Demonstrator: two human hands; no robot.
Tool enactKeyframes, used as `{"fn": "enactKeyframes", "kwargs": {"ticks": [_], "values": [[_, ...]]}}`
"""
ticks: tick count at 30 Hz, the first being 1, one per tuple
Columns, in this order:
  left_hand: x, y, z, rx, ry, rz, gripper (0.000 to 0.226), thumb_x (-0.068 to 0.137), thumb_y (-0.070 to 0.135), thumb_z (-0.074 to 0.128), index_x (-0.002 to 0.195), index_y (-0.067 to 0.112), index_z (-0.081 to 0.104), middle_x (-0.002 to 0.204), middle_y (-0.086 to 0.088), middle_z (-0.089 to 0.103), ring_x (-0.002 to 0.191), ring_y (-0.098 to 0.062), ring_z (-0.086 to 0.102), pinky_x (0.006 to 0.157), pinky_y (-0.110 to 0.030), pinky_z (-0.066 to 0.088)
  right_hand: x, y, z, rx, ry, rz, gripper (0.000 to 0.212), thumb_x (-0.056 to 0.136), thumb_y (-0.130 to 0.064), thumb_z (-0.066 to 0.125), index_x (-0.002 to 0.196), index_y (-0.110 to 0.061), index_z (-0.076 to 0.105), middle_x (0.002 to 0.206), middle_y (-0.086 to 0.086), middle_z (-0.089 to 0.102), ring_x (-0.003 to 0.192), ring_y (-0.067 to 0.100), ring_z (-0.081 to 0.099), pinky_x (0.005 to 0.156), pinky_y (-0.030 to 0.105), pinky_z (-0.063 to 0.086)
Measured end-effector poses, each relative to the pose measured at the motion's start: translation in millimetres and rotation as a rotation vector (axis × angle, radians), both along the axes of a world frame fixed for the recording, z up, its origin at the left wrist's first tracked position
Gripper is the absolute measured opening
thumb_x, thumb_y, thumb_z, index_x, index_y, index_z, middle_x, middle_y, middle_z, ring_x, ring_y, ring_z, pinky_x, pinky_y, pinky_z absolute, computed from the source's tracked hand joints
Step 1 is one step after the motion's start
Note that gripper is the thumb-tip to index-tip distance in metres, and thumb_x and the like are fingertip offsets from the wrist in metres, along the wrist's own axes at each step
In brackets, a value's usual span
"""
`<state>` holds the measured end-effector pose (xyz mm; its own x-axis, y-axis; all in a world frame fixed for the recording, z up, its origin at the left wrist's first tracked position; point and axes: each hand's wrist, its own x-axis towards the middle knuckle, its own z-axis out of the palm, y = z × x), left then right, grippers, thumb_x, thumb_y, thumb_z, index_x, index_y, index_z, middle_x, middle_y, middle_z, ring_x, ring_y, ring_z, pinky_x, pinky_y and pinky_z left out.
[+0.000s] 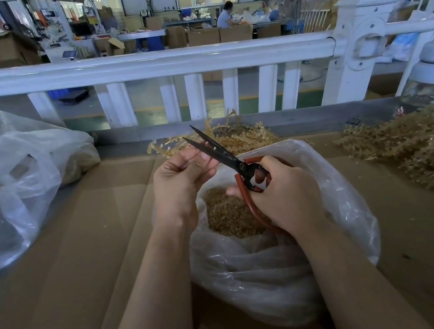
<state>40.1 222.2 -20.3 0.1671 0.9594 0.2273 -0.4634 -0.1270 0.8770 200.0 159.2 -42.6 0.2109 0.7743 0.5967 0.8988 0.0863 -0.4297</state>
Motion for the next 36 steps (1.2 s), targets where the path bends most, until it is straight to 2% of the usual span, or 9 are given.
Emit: {"fn": "enactKeyframes", "kwargs": {"ticks": [2,5,10,16,23,28,32,36], "values": [[-0.5,0.5,-1.0,-0.010,0.016,-0.005,0.011,0.090,0.001,0.063,0.089,0.008,0.071,0.083,-0.005,0.075,0.078,-0.014,0.071,0.070,-0.021,0.056,0.7,-0.1,-0.3,-0.012,0.006,0.000,0.073,0.069,-0.088,0.046,0.087,-0.020,0.066,0.073,-0.013,0.065,0.066,0.008,0.062,0.061,0.029,0.056],[-0.2,1.6,-0.7,-0.006,0.023,0.007,0.011,0.089,0.001,0.064,0.085,0.010,0.070,0.078,-0.003,0.074,0.074,-0.012,0.071,0.068,-0.020,0.056,1.2,0.4,-1.4,-0.015,0.001,-0.004,0.069,0.069,-0.086,0.050,0.084,-0.021,0.065,0.072,-0.013,0.066,0.066,0.008,0.064,0.060,0.025,0.055],[-1.1,1.6,-0.3,0.090,0.142,0.032,0.018,0.090,-0.002,0.062,0.080,0.011,0.070,0.072,-0.002,0.072,0.071,-0.011,0.068,0.070,-0.022,0.055,1.1,0.8,-0.2,0.025,-0.021,-0.026,0.074,0.069,-0.091,0.040,0.087,-0.022,0.063,0.075,-0.015,0.065,0.064,0.004,0.056,0.058,0.021,0.051],[1.2,-1.4,-1.2,0.139,0.201,0.027,0.017,0.091,-0.006,0.060,0.083,0.005,0.069,0.070,-0.003,0.070,0.071,-0.015,0.066,0.073,-0.026,0.053,0.7,-0.3,1.0,0.057,-0.008,-0.023,0.081,0.069,-0.094,0.034,0.089,-0.022,0.064,0.076,-0.018,0.061,0.067,0.003,0.055,0.062,0.026,0.056],[1.8,-3.3,1.9,0.125,0.193,0.013,0.021,0.092,-0.006,0.058,0.082,0.009,0.069,0.068,0.000,0.070,0.068,-0.012,0.065,0.074,-0.026,0.054,-0.2,-1.3,1.4,0.085,-0.011,-0.042,0.070,0.069,-0.089,0.044,0.078,-0.022,0.059,0.066,-0.015,0.060,0.058,0.007,0.056,0.053,0.023,0.050],[1.3,-3.6,2.6,0.132,0.205,0.023,0.020,0.092,-0.006,0.057,0.082,0.008,0.066,0.066,0.001,0.069,0.067,-0.011,0.064,0.075,-0.028,0.053,1.5,-0.3,-1.1,0.082,-0.012,-0.025,0.067,0.071,-0.086,0.052,0.079,-0.020,0.064,0.067,-0.013,0.063,0.060,0.008,0.060,0.055,0.028,0.055],[1.0,-4.3,3.3,0.161,0.239,0.034,0.020,0.093,-0.007,0.055,0.082,0.008,0.064,0.069,0.000,0.066,0.070,-0.013,0.062,0.077,-0.029,0.053,0.7,-0.5,-0.1,0.076,-0.020,-0.031,0.073,0.071,-0.090,0.043,0.083,-0.022,0.064,0.071,-0.013,0.066,0.062,0.006,0.060,0.056,0.027,0.055],[1.7,-5.6,3.8,0.186,0.323,0.031,0.022,0.094,-0.008,0.053,0.085,0.007,0.065,0.071,-0.001,0.063,0.073,-0.014,0.060,0.076,-0.025,0.052,0.6,-1.1,0.4,0.061,-0.023,-0.013,0.077,0.071,-0.092,0.037,0.089,-0.023,0.064,0.076,-0.015,0.067,0.066,0.002,0.056,0.059,0.018,0.049]]}}
